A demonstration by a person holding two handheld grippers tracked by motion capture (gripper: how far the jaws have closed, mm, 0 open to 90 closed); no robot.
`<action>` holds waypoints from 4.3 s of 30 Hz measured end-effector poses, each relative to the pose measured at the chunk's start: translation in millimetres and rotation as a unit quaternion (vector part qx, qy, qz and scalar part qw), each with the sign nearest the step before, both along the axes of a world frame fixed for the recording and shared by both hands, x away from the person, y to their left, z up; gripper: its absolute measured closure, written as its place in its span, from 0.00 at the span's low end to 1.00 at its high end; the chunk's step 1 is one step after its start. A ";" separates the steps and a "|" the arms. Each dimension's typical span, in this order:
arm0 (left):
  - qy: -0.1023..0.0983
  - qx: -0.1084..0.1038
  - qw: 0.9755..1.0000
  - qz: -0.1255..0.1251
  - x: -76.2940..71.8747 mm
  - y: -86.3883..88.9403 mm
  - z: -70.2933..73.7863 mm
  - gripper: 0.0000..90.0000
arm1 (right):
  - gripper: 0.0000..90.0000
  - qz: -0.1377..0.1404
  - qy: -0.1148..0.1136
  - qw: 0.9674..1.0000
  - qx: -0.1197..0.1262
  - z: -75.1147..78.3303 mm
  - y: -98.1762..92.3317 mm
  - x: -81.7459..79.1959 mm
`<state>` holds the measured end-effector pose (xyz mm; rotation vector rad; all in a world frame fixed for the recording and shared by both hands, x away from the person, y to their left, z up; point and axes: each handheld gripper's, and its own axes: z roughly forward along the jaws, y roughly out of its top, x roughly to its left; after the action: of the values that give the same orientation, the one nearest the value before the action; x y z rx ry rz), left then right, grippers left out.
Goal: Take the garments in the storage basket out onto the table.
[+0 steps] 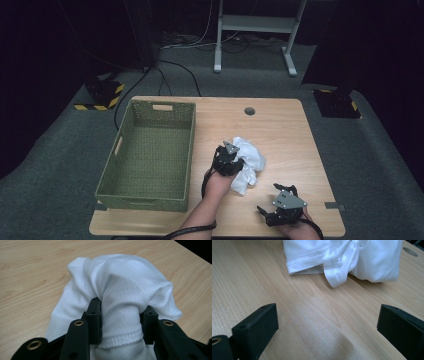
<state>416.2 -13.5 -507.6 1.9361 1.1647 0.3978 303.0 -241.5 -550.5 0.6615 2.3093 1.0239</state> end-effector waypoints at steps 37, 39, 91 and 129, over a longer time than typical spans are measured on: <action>-0.031 -0.034 0.998 -0.037 -5.1 8.2 25.8 0.06 | 0.04 0.001 -0.002 1.000 -0.006 -0.4 1.0 -0.2; -0.036 -0.038 0.998 -0.038 -5.9 9.4 30.2 0.06 | 0.03 0.001 -0.002 1.000 -0.006 -0.4 1.1 -0.3; -0.103 -0.059 0.992 -0.049 -52.1 53.0 64.7 0.01 | 0.03 0.003 -0.005 1.000 -0.016 -1.3 3.9 -1.5; -0.082 -0.002 0.993 -0.088 -119.4 58.9 -0.5 0.00 | 0.03 0.003 -0.006 1.000 -0.024 -1.9 5.7 -2.6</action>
<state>296.8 45.4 -508.1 1.9441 0.8822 0.4492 300.4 -235.8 -552.3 0.6274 2.3202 0.9688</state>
